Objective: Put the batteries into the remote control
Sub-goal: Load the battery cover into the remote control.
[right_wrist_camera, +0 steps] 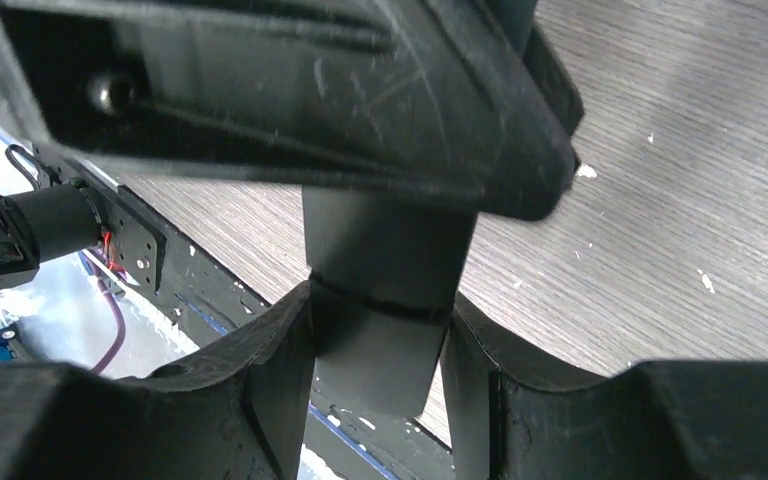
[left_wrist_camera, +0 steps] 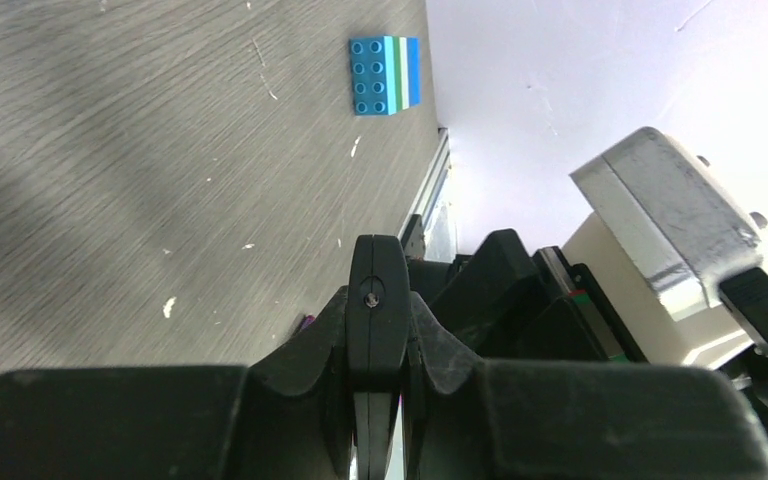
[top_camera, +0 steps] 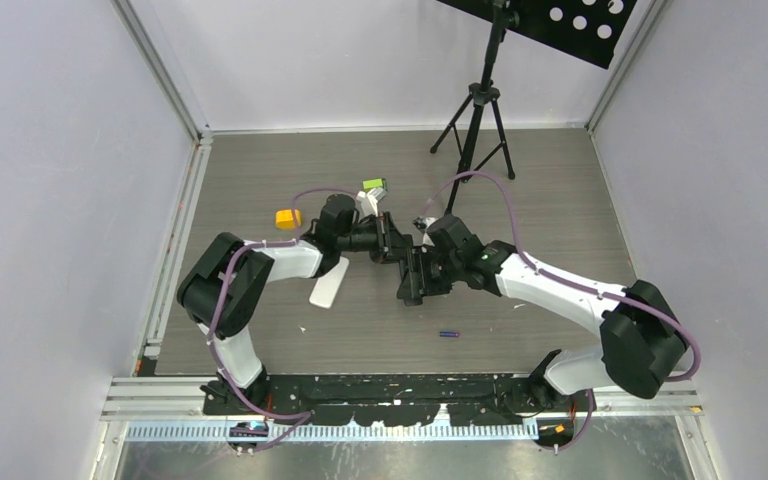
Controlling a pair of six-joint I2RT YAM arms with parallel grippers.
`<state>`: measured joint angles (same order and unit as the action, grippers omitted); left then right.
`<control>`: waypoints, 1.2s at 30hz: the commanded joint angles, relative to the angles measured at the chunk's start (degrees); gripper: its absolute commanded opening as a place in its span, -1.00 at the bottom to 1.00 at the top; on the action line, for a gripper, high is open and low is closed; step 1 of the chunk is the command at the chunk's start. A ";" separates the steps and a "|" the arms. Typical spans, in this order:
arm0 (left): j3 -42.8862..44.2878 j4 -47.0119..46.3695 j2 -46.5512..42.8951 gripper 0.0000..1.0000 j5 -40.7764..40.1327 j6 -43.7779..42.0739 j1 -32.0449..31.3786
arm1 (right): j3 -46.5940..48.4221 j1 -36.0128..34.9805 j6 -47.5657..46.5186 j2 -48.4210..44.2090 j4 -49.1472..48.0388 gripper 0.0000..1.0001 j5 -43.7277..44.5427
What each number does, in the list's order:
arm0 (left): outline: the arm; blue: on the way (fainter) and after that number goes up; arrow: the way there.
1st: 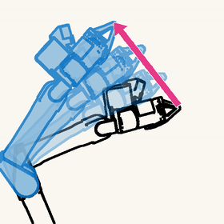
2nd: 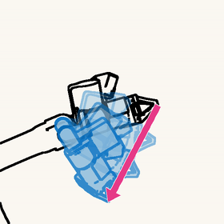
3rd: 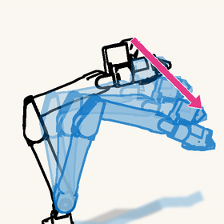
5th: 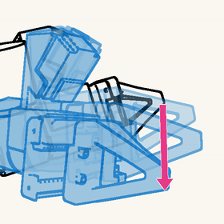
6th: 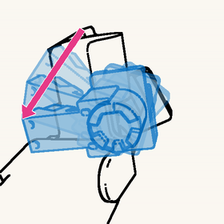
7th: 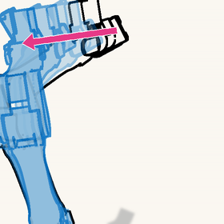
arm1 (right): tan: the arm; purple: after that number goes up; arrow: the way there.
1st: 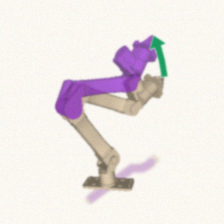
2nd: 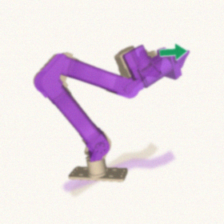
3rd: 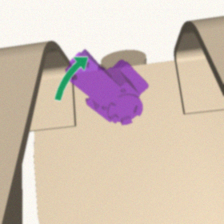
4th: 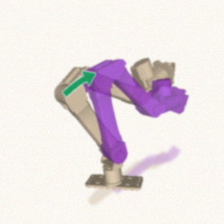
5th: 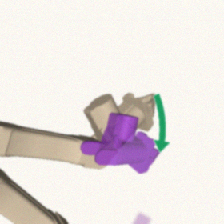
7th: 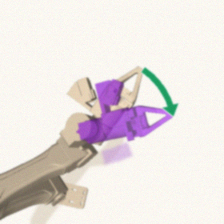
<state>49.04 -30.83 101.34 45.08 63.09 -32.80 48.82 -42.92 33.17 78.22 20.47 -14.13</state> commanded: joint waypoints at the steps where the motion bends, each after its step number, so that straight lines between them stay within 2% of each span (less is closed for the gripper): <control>1: 0.15 -5.76 -3.92 -1.00 7.51 5.57 -1.17 | 2.53 0.29 -0.41 2.91 -1.49 0.02 2.72; 12: -0.18 -5.78 -3.94 -1.00 7.20 5.86 -1.13 | 2.92 0.68 0.67 2.52 -1.54 0.06 1.65; 13: -0.13 -5.79 -3.90 -1.00 7.19 5.94 -1.13 | 2.80 0.77 0.74 2.24 -1.62 0.11 1.39; 16: 0.01 -5.82 -4.01 -1.00 7.12 6.07 -1.11 | 1.48 1.02 1.35 0.44 -3.16 0.43 1.04; 21: -0.08 -5.49 -4.07 -1.00 6.72 6.19 -0.81 | -0.83 2.56 3.27 -2.44 -6.20 0.68 -0.74; 30: 0.09 -5.71 -3.77 -1.00 5.60 6.91 -0.37 | -5.29 3.95 8.24 -7.62 -15.36 0.88 -6.21; 36: 0.94 -9.12 -3.70 -1.00 4.39 10.53 -0.22 | -10.22 4.94 17.25 -11.22 -21.98 0.94 -3.51</control>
<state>48.80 -34.15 100.09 49.50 70.35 -33.34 41.63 -38.72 42.98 70.39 7.14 -18.57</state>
